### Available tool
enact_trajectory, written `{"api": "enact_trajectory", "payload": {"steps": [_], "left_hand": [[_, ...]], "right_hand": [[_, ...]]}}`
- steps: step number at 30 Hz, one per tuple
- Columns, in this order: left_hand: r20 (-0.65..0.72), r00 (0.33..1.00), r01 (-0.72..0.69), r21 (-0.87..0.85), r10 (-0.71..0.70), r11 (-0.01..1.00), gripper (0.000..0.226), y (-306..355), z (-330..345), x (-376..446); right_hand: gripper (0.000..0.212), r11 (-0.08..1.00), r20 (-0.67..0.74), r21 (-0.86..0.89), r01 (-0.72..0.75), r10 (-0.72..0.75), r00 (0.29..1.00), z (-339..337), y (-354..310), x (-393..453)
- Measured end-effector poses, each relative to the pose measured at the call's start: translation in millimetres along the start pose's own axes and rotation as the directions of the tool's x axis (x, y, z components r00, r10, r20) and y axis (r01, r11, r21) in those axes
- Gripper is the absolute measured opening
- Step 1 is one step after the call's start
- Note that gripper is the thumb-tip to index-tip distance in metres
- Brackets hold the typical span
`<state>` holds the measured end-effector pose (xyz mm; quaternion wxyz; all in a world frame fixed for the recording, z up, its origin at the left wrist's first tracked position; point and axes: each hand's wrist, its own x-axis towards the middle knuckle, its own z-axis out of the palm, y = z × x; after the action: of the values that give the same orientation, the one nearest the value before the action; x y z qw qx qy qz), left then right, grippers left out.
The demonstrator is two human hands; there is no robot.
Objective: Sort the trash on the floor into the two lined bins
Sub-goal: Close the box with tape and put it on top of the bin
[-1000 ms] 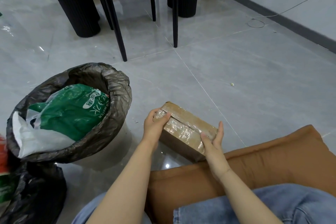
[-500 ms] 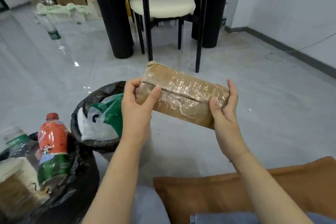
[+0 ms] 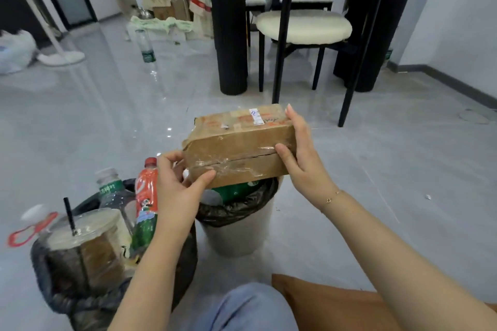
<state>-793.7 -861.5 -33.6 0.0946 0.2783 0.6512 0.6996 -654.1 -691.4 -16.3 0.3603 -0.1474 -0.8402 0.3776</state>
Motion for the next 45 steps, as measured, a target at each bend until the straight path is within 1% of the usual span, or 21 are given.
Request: {"api": "enact_trajectory", "payload": {"steps": [2, 5, 8, 9, 11, 13, 14, 17, 19, 20, 22, 24, 25, 27, 29, 30, 32, 35, 38, 42, 45], "left_hand": [[-0.012, 1.0, 0.023, 0.016, -0.023, 1.0, 0.062, -5, -2, 2], [0.028, 0.999, 0.028, 0.117, -0.032, 0.993, 0.101, -5, -5, 2], [0.072, 0.996, -0.073, 0.436, 0.046, 0.897, 0.092, -4, -6, -1], [0.053, 0.994, -0.112, 0.536, 0.099, 0.837, 0.083, -3, -6, 0], [0.059, 0.976, -0.176, 0.778, 0.209, 0.603, 0.074, 1, -7, 8], [0.186, 0.953, -0.272, 0.873, 0.238, 0.405, 0.076, 7, -4, 19], [0.259, 0.94, -0.328, 0.864, 0.221, 0.381, 0.08, 11, 0, 23], [0.418, 0.897, -0.442, 0.824, 0.147, 0.356, 0.097, 8, 13, 30], [0.423, 0.899, -0.437, 0.847, 0.116, 0.301, 0.106, 1, 16, 33], [0.4, 0.911, -0.411, 0.86, 0.101, 0.304, 0.107, -2, 16, 35], [0.362, 0.93, -0.365, 0.875, 0.072, 0.317, 0.105, -4, 14, 39], [0.351, 0.934, -0.351, 0.878, 0.06, 0.325, 0.103, -4, 15, 40], [0.345, 0.937, -0.342, 0.876, 0.052, 0.34, 0.103, -4, 16, 40], [0.329, 0.944, -0.316, 0.87, 0.033, 0.377, 0.102, -5, 18, 41], [0.315, 0.949, -0.294, 0.866, 0.015, 0.406, 0.099, -5, 20, 43], [0.31, 0.951, -0.283, 0.862, 0.003, 0.42, 0.098, -6, 19, 44], [0.308, 0.951, -0.269, 0.846, -0.011, 0.46, 0.094, -5, 17, 44], [0.302, 0.953, -0.25, 0.806, -0.009, 0.536, 0.088, -4, 11, 44], [0.302, 0.953, -0.25, 0.802, -0.008, 0.542, 0.085, -4, 9, 43], [0.298, 0.954, -0.248, 0.814, -0.011, 0.526, 0.082, -4, 13, 44], [0.287, 0.958, -0.25, 0.819, 0.009, 0.517, 0.076, -5, 17, 44]], "right_hand": [[0.063, 0.998, 0.021, -0.043, 0.041, -0.04, 0.999, 1, -1, 7], [0.063, 0.994, 0.054, -0.074, 0.083, -0.079, 0.995, 0, -5, 18], [0.064, 0.988, 0.118, -0.093, 0.125, -0.114, 0.986, 0, -6, 26], [0.065, 0.988, 0.14, -0.097, 0.118, -0.104, 0.985, 0, -5, 26], [0.065, 0.991, 0.156, -0.102, 0.09, -0.073, 0.985, 1, 1, 25], [0.066, 0.994, 0.139, -0.097, 0.057, -0.044, 0.989, 2, 8, 23], [0.066, 0.995, 0.134, -0.093, 0.044, -0.032, 0.991, 3, 9, 23], [0.065, 0.998, 0.149, -0.06, 0.022, -0.013, 0.989, 6, 9, 23], [0.062, 0.999, 0.15, 0.03, -0.035, 0.03, 0.988, 6, 9, 21], [0.059, 0.995, 0.113, 0.07, -0.077, 0.068, 0.991, 5, 11, 18], [0.045, 0.978, -0.062, 0.087, -0.188, 0.194, 0.979, 5, 17, 6], [0.023, 0.934, -0.229, 0.061, -0.353, 0.358, 0.905, 5, 24, -8], [0.02, 0.898, -0.242, 0.012, -0.439, 0.429, 0.87, 7, 27, -15], [0.04, 0.812, -0.131, -0.195, -0.55, 0.534, 0.835, 15, 31, -26], [0.053, 0.728, -0.005, -0.372, -0.576, 0.619, 0.786, 24, 32, -28], [0.052, 0.705, 0.028, -0.419, -0.573, 0.64, 0.768, 29, 33, -28], [0.042, 0.712, 0.014, -0.426, -0.559, 0.623, 0.782, 33, 40, -25], [0.036, 0.769, -0.065, -0.313, -0.558, 0.568, 0.82, 32, 50, -25], [0.037, 0.794, -0.098, -0.029, -0.607, 0.602, 0.792, 25, 52, -36], [0.034, 0.651, -0.112, 0.409, -0.639, 0.731, 0.673, 35, 46, -64], [0.033, 0.456, -0.042, 0.63, -0.628, 0.828, 0.559, 49, 40, -80]]}}
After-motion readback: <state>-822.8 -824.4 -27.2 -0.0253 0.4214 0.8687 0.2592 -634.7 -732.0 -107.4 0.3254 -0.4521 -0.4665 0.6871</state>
